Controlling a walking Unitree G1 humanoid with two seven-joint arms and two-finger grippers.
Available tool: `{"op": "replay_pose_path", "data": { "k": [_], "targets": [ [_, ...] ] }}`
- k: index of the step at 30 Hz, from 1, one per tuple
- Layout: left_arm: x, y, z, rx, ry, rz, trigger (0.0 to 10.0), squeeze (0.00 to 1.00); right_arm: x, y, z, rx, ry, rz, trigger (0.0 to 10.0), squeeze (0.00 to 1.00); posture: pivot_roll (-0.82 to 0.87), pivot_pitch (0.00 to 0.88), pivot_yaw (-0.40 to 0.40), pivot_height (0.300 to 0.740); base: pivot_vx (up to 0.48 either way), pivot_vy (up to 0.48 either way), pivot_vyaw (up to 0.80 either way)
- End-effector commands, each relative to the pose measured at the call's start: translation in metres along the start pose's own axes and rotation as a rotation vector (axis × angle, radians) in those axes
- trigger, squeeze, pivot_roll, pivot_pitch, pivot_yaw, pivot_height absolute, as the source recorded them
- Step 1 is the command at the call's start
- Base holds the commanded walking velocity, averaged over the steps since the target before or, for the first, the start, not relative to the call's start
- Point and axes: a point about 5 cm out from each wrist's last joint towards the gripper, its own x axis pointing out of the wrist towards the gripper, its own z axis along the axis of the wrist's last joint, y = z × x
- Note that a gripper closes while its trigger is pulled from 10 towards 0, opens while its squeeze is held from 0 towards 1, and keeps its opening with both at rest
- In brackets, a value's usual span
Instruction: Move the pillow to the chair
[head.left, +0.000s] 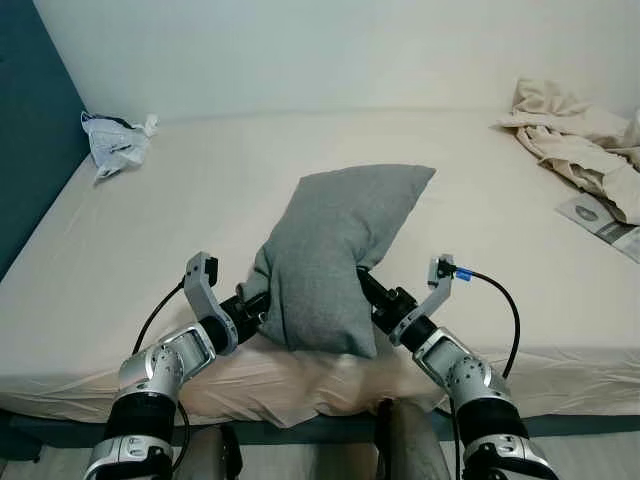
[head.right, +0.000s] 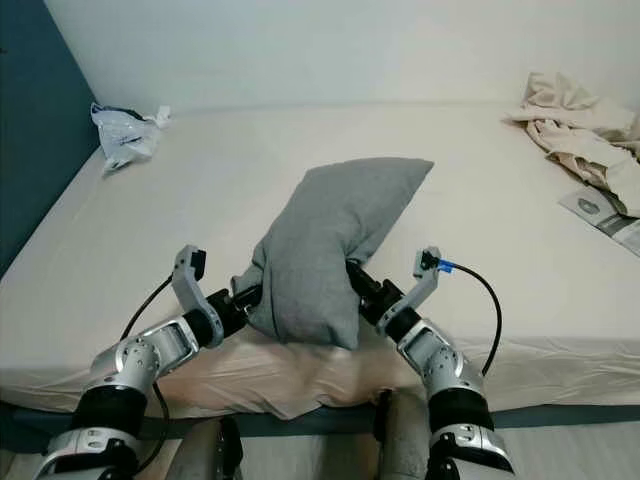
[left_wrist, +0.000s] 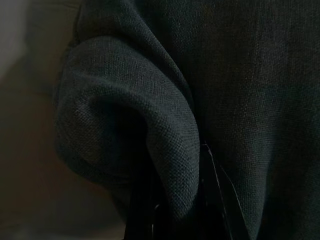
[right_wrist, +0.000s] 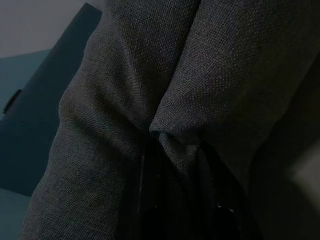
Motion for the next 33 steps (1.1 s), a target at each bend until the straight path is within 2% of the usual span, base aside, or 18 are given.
{"op": "replay_pose_path", "data": {
  "k": [1, 2, 3, 4, 6, 7, 8, 10, 11, 14, 19, 22, 26, 29, 30, 31, 32, 33],
  "targets": [
    [0.010, -0.014, -0.012, 0.027, 0.048, -0.051, 0.0, 0.00, 0.009, 0.009, -0.014, -0.033, 0.065, 0.029, 0.0, 0.00, -0.05, 0.109, -0.008, 0.553, 0.000, 0.000, 0.00],
    [0.010, -0.014, -0.012, 0.027, 0.048, -0.051, 0.0, 0.00, 0.009, 0.009, -0.014, -0.033, 0.065, 0.029, 0.0, 0.00, -0.05, 0.109, -0.008, 0.553, 0.000, 0.000, 0.00],
    [0.010, -0.012, -0.010, 0.082, 0.027, -0.013, 0.0, 0.00, 0.008, 0.009, -0.013, -0.071, 0.069, 0.020, 0.0, 0.00, -0.05, 0.109, -0.007, 0.553, 0.000, 0.000, 0.00],
    [0.010, -0.007, -0.005, 0.177, -0.003, 0.072, 0.0, 0.00, 0.008, 0.007, -0.013, -0.185, 0.112, -0.026, 0.0, 0.00, -0.05, 0.107, -0.007, 0.553, 0.000, 0.000, 0.00],
    [0.008, -0.002, 0.004, 0.271, -0.065, 0.170, 0.0, 0.00, 0.006, 0.003, -0.013, -0.349, 0.174, -0.101, 0.0, 0.00, -0.06, 0.106, -0.006, 0.553, 0.000, 0.000, 0.00],
    [0.008, -0.002, 0.004, 0.271, -0.065, 0.170, 0.0, 0.00, 0.006, 0.003, -0.013, -0.349, 0.174, -0.101, 0.0, 0.00, -0.06, 0.106, -0.006, 0.553, 0.000, 0.000, 0.00],
    [0.005, -0.003, 0.012, 0.352, -0.114, 0.195, 0.0, 0.00, 0.005, -0.002, -0.008, -0.512, 0.198, -0.184, 0.0, 0.00, -0.06, 0.101, -0.005, 0.553, 0.000, 0.000, 0.00],
    [0.001, -0.011, 0.019, 0.438, -0.180, 0.182, 0.0, 0.00, 0.007, -0.002, 0.009, -0.639, 0.122, -0.279, 0.0, 0.00, -0.06, 0.098, -0.010, 0.553, 0.000, 0.000, 0.00],
    [0.001, -0.011, 0.019, 0.438, -0.180, 0.182, 0.0, 0.00, 0.007, -0.002, 0.009, -0.639, 0.122, -0.279, 0.0, 0.00, -0.06, 0.098, -0.010, 0.553, 0.000, 0.000, 0.00],
    [-0.007, -0.023, 0.034, 0.447, -0.331, 0.167, 0.0, 0.00, 0.014, 0.012, 0.032, -0.703, -0.015, -0.283, 0.0, 0.00, -0.05, 0.096, -0.020, 0.553, 0.000, 0.000, 0.00],
    [-0.021, -0.037, 0.050, 0.345, -0.533, 0.117, 0.0, 0.00, 0.027, 0.041, 0.043, -0.794, -0.115, -0.164, 0.0, 0.00, -0.05, 0.088, -0.027, 0.553, 0.000, 0.000, 0.00],
    [-0.024, -0.044, 0.049, 0.324, -0.577, 0.077, 0.0, 0.00, 0.032, 0.051, 0.045, -0.833, -0.153, -0.134, 0.0, 0.00, -0.04, 0.080, -0.035, 0.553, 0.000, 0.000, 0.00],
    [-0.025, -0.058, 0.045, 0.382, -0.590, 0.051, 0.0, 0.00, 0.040, 0.068, 0.044, -0.884, -0.207, -0.075, 0.0, 0.00, -0.03, 0.078, -0.041, 0.553, 0.000, 0.000, 0.00],
    [-0.025, -0.060, 0.044, 0.409, -0.585, 0.066, 0.0, 0.00, 0.041, 0.069, 0.045, -0.918, -0.226, -0.106, 0.0, 0.00, -0.04, 0.078, -0.044, 0.553, 0.000, 0.000, 0.00],
    [-0.024, -0.060, 0.046, 0.500, -0.574, 0.152, 7.7, 0.00, 0.042, 0.069, 0.046, -0.945, -0.250, -0.157, 8.1, 0.00, -0.03, 0.078, -0.050, 0.553, 0.000, 0.000, 0.00],
    [-0.024, -0.059, 0.046, 0.538, -0.559, 0.189, 8.8, 0.00, 0.041, 0.067, 0.046, -0.953, -0.257, -0.177, 10.0, 0.00, -0.03, 0.078, -0.050, 0.553, 0.000, 0.000, 0.00],
    [-0.024, -0.059, 0.046, 0.538, -0.559, 0.189, 8.8, 0.00, 0.041, 0.067, 0.046, -0.953, -0.257, -0.177, 10.0, 0.00, -0.03, 0.078, -0.050, 0.553, 0.000, 0.000, 0.00],
    [-0.023, -0.055, 0.045, 0.561, -0.520, 0.234, 10.0, 0.00, 0.039, 0.066, 0.044, -0.968, -0.259, -0.191, 10.0, 0.00, -0.04, 0.073, -0.049, 0.553, 0.000, 0.000, 0.00]
  ]
}}
